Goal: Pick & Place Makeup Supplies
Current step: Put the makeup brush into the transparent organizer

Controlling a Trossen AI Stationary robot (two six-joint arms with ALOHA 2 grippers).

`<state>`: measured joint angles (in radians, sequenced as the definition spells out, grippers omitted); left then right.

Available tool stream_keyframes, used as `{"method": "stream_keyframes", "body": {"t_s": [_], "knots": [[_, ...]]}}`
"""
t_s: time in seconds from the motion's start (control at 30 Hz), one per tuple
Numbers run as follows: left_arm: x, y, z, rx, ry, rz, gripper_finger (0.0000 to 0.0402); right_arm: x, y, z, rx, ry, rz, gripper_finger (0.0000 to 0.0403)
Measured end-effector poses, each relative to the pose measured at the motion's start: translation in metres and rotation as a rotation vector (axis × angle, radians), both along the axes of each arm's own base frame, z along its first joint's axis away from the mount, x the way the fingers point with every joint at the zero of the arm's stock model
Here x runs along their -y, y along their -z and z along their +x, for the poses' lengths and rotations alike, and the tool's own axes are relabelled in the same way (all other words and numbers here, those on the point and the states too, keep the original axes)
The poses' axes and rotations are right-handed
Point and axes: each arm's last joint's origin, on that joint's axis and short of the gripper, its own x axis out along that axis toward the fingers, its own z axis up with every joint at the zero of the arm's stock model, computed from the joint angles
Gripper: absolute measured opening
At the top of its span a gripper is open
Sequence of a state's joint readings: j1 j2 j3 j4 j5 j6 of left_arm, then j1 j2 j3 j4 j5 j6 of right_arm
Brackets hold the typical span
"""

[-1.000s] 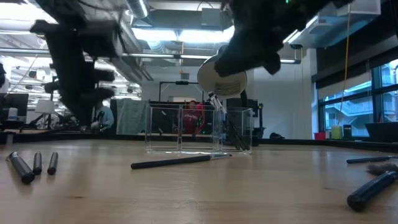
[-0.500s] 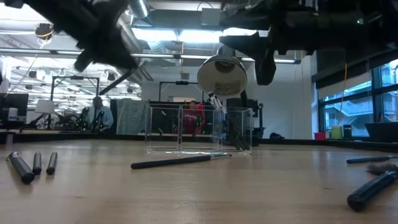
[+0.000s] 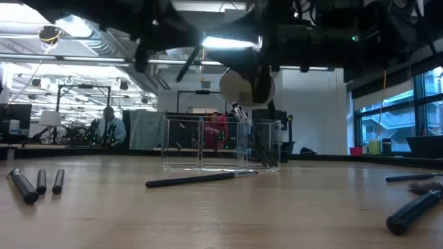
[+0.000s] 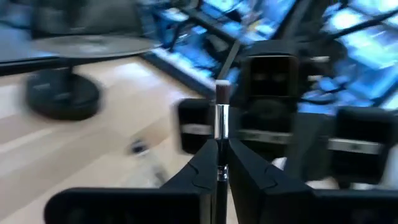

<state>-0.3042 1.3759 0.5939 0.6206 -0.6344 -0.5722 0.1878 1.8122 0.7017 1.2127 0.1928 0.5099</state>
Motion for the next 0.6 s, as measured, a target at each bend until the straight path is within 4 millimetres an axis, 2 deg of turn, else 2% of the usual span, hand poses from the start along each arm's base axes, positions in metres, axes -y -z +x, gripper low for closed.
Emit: {"method": "stream_keyframes", "body": {"t_s": [0.1, 0.23, 0.6], "knots": [[0.0011, 0.0037, 0.0060, 0.022, 0.034, 0.012, 0.0025, 0.0025, -0.0034, 0.0001, 0.034, -0.005, -0.028, 0.0176], [0.0021, 0.0053, 0.0081, 0.031, 0.050, 0.014, 0.0025, 0.0034, -0.0038, 0.0003, 0.039, -0.033, -0.048, 0.0176], [0.0022, 0.0038, 0.0082, 0.046, 0.055, 0.009, 0.0025, 0.0042, -0.0029, 0.0005, 0.028, -0.006, -0.097, 0.0120]]}}
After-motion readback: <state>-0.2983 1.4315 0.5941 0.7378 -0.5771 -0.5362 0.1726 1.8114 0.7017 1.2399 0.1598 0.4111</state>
